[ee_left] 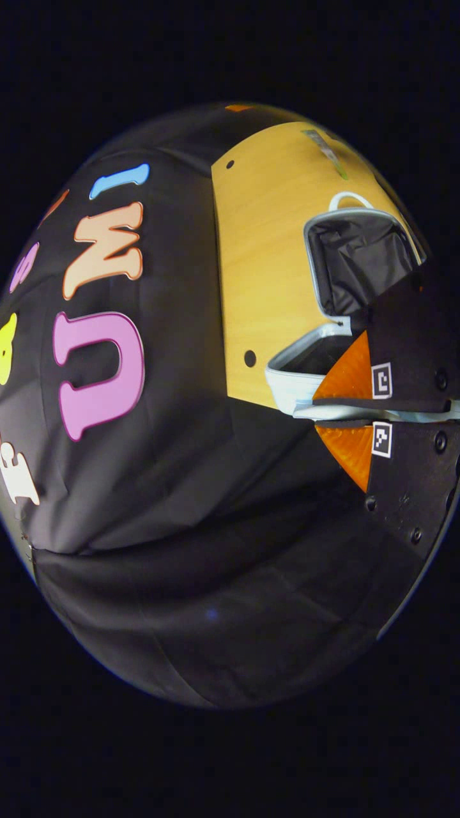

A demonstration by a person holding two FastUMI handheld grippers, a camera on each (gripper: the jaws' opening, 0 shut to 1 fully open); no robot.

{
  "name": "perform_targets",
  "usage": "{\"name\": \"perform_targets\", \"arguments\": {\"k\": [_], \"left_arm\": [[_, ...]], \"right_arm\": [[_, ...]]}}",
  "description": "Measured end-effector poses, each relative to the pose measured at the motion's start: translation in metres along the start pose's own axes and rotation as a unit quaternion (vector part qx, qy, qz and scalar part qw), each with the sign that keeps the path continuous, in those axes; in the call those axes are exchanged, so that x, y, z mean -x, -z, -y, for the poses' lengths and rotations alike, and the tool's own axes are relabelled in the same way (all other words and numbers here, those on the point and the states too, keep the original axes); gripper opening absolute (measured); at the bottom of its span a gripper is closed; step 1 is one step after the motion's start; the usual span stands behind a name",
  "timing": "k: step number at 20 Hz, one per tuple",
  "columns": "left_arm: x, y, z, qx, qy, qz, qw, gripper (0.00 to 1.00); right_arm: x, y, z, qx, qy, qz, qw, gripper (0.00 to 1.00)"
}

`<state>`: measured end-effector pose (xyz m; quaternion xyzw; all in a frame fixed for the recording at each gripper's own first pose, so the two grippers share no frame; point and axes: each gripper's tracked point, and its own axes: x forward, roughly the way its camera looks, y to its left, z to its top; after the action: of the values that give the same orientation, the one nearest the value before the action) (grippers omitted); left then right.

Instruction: First open the suitcase, pack the skin care products into it, and then close the suitcase.

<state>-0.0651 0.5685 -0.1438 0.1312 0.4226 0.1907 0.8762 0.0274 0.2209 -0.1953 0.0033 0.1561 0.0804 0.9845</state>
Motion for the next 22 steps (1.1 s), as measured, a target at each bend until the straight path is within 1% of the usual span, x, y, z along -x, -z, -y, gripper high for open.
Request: {"name": "perform_targets", "arguments": {"k": [1,4,8,10,12,14,15,16,17,20,21,22], "left_arm": [[-0.01,0.009,-0.012,0.003,-0.003,-0.003,1.0,0.0],[-0.04,0.035,-0.041,0.037,-0.01,-0.022,0.999,0.0],[-0.078,0.073,-0.073,0.088,-0.014,-0.037,0.995,0.0],[-0.091,0.089,-0.08,0.088,-0.018,-0.046,0.995,0.0],[-0.106,0.111,-0.079,0.083,-0.024,-0.05,0.995,0.0],[-0.12,0.129,-0.079,0.091,-0.038,-0.055,0.994,0.0],[-0.124,0.142,-0.08,0.105,-0.043,-0.064,0.992,0.04],[-0.127,0.151,-0.084,0.113,-0.048,-0.072,0.99,0.04],[-0.129,0.159,-0.091,0.118,-0.053,-0.075,0.989,0.05],[-0.139,0.178,-0.093,0.126,-0.068,-0.086,0.986,0.08],[-0.137,0.182,-0.096,0.134,-0.079,-0.091,0.984,0.14],[-0.135,0.181,-0.103,0.135,-0.095,-0.083,0.983,0.16]], "right_arm": [[0.001,0.004,-0.008,0.0,-0.004,-0.007,1.0,1.0],[-0.002,0.013,-0.015,0.009,-0.001,-0.028,1.0,0.99],[-0.007,0.004,-0.022,0.005,0.004,-0.028,1.0,0.98],[-0.007,-0.001,-0.021,0.016,0.013,-0.024,0.999,0.98],[-0.004,-0.004,-0.022,0.019,0.017,-0.021,0.999,0.98],[-0.001,0.0,-0.021,0.028,0.02,-0.026,0.999,0.98],[0.001,0.003,-0.019,0.032,0.022,-0.03,0.999,0.98],[0.002,0.004,-0.017,0.031,0.025,-0.034,0.999,0.98],[0.005,0.004,-0.015,0.028,0.028,-0.035,0.999,0.98],[0.012,0.002,-0.012,0.03,0.033,-0.032,0.998,0.98],[0.014,0.001,-0.011,0.036,0.034,-0.029,0.998,0.98],[0.015,-0.004,-0.009,0.04,0.035,-0.023,0.998,0.98]]}}
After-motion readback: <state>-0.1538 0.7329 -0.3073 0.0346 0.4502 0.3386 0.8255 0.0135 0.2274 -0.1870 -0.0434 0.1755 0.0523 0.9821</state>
